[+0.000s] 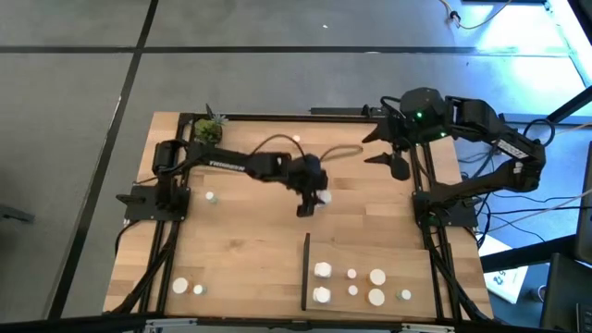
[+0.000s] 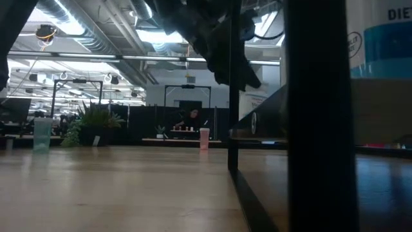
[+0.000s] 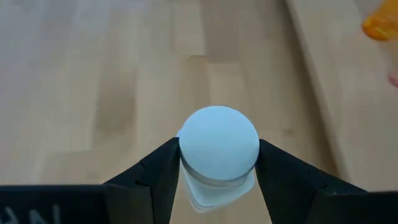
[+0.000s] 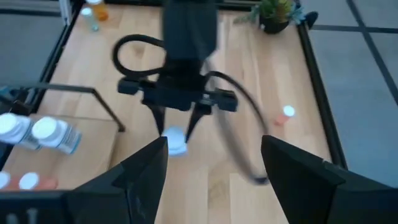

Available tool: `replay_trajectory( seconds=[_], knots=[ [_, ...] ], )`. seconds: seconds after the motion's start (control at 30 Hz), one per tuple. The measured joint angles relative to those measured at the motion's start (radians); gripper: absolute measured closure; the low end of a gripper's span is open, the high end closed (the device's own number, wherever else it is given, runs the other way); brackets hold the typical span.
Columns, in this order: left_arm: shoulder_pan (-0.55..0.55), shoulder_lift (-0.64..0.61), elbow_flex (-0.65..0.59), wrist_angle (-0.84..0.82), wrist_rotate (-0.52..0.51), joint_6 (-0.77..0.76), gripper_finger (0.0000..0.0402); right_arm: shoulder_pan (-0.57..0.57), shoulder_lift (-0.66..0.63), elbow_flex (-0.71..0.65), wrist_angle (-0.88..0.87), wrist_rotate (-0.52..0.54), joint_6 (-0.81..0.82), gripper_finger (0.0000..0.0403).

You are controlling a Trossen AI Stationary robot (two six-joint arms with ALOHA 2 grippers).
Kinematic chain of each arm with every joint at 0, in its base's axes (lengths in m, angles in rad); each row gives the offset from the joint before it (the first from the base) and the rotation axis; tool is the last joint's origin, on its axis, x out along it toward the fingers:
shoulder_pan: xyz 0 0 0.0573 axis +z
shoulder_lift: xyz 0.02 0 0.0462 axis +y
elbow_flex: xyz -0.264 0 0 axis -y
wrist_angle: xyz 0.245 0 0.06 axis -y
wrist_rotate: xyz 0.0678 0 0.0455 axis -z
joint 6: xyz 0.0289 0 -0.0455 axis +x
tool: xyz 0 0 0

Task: Pick and place medicine bottles onto shelf by color
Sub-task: Put the top white pill bottle on the shelf

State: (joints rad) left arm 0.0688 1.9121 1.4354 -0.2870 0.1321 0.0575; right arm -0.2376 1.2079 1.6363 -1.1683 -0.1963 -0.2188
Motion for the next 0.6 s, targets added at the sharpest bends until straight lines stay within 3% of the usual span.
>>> replay_trajectory(
  seconds=[0.23, 0.6],
  knots=[
    [-0.07, 0.0, 0.001, 0.015, -0.011, -0.039, 0.0216, 0.069, 0.0, 0.0, -0.056, -0.034, 0.0, 0.0142],
    [-0.061, 0.052, -0.002, 0.02, 0.007, 0.004, 0.0215, 0.109, 0.0, 0.0, -0.099, -0.033, 0.014, 0.0142]
  ],
)
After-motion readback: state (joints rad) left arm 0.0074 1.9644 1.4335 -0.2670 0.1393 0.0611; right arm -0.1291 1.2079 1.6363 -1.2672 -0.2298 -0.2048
